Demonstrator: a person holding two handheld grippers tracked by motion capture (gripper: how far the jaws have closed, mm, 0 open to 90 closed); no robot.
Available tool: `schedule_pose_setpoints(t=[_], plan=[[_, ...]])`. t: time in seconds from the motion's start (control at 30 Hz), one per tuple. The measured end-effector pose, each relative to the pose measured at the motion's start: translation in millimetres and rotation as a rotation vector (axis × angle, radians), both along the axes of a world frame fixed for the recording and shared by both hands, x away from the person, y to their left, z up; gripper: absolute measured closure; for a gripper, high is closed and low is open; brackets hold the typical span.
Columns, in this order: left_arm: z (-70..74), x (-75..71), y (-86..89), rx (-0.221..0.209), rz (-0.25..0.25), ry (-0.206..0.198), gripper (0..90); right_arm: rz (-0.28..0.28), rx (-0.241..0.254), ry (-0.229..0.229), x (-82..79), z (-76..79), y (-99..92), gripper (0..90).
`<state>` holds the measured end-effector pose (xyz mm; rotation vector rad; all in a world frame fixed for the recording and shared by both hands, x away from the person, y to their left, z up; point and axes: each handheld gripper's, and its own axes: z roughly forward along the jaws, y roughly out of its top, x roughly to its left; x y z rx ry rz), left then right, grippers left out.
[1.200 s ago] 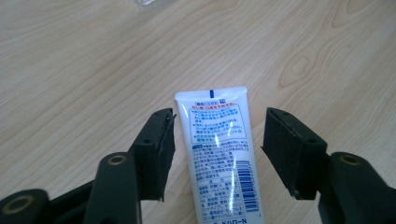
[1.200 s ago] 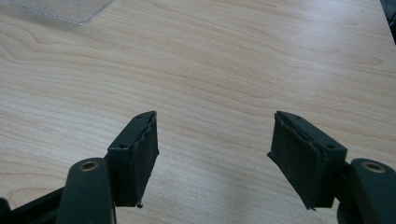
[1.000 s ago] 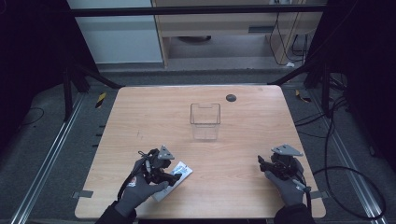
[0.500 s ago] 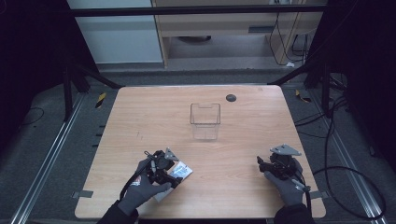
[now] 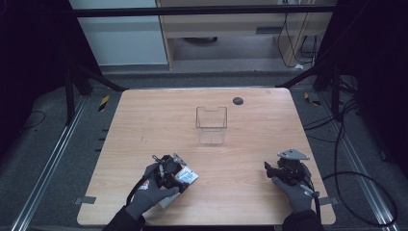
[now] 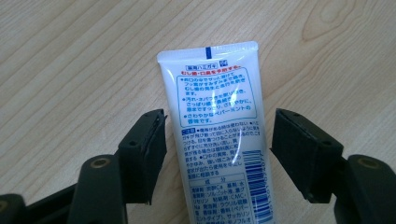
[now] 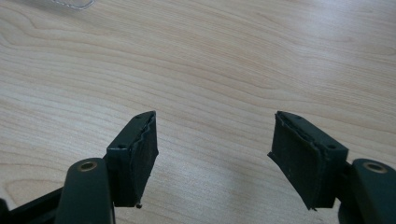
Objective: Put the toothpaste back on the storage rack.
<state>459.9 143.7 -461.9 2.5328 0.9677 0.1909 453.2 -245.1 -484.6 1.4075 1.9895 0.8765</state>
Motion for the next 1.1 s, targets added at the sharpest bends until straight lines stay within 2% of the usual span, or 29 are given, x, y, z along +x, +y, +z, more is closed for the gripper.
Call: schedule_pose_setpoints(t=[0.37,0.7,1.0,1.03,1.1], plan=[[-9.2,3.7,-1.2,0.017,0.007,0.048,35.6,0.003,-0.004,0.007,0.9,-1.1,0.8,31.2],[-10.0,4.2,-3.9,0.033,0.015,0.049,37.2,0.001,-0.004,0.009,1.2,-1.3,0.7,31.2],[-3.7,-1.5,-3.8,0.032,0.023,0.032,52.0,-0.008,-0.001,0.009,0.4,-0.3,-1.1,31.1],[-1.3,-2.2,-2.2,0.027,0.02,0.038,57.4,-0.009,0.001,0.008,0.2,0.1,-2.4,31.1],[0.7,-2.9,-1.1,0.025,0.014,0.048,61.3,-0.011,0.0,0.007,0.4,0.0,-3.5,31.1]])
